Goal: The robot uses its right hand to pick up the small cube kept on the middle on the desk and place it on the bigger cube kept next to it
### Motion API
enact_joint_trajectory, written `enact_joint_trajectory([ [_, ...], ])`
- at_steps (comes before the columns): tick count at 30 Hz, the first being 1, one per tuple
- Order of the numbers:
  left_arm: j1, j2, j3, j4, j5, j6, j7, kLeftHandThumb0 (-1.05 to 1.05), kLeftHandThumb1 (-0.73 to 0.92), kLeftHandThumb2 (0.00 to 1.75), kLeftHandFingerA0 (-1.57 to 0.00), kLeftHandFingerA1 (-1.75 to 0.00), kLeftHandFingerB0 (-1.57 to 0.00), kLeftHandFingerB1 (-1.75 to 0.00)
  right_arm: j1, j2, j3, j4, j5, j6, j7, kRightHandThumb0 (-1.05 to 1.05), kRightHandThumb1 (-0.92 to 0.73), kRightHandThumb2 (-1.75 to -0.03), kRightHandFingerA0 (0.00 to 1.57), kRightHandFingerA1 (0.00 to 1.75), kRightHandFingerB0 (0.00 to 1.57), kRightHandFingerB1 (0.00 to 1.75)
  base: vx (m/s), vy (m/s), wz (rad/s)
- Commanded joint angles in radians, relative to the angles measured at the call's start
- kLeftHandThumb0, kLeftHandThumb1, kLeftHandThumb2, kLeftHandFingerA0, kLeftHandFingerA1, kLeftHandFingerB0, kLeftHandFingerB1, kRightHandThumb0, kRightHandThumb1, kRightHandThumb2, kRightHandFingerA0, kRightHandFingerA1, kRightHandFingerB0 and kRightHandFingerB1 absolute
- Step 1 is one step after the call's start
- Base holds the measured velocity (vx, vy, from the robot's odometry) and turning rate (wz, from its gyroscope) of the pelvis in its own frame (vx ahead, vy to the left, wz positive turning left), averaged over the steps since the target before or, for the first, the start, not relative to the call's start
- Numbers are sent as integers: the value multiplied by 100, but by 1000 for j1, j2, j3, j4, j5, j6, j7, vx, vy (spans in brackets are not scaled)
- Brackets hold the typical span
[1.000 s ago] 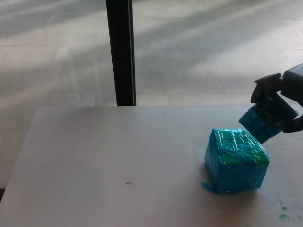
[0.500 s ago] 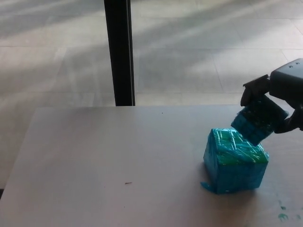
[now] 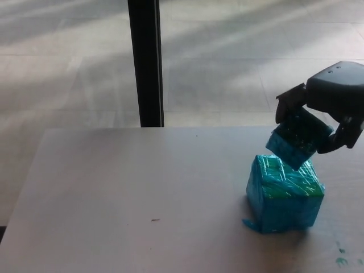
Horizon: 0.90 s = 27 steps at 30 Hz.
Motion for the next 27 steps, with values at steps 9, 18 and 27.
enact_joint_trajectory([
  [9,-20,22,0,4,14,-1,4,-94,65,104,-20,-47,-5,-37,23,54,46,16,-18,38,36,-29,-59,-85,82,166,78,119,0,0,0],
  [18,-24,21,-12,6,20,-7,8,-95,83,66,-29,-37,-17,-29,45,91,48,-6,-24,58,19,-27,-59,-87,82,171,76,124,0,0,0],
  [27,-24,19,-11,9,16,-5,11,-98,69,106,-22,-46,-10,-37,-17,72,82,-13,-66,265,289,-39,-61,-58,42,86,14,32,0,0,0],
])
